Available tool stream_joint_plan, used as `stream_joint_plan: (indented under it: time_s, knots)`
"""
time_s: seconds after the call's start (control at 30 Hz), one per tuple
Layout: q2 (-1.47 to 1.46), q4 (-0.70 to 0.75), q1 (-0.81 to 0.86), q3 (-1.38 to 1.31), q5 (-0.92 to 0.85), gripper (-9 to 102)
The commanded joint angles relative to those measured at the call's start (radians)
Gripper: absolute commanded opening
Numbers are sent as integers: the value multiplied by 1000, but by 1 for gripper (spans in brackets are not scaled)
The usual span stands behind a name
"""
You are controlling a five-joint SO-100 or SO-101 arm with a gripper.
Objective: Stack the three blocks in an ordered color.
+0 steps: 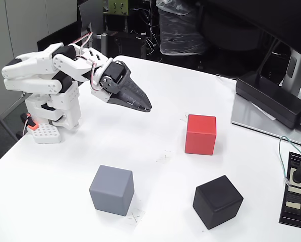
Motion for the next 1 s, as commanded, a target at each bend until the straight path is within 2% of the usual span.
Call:
stream_joint_plan:
  time_s: [0.0, 0.77, 0.97]
  knots:
    - [5, 5, -6, -5, -101, 0]
    - [6, 3, 3, -11, -117, 2]
    - [0, 17, 6, -83, -117, 13]
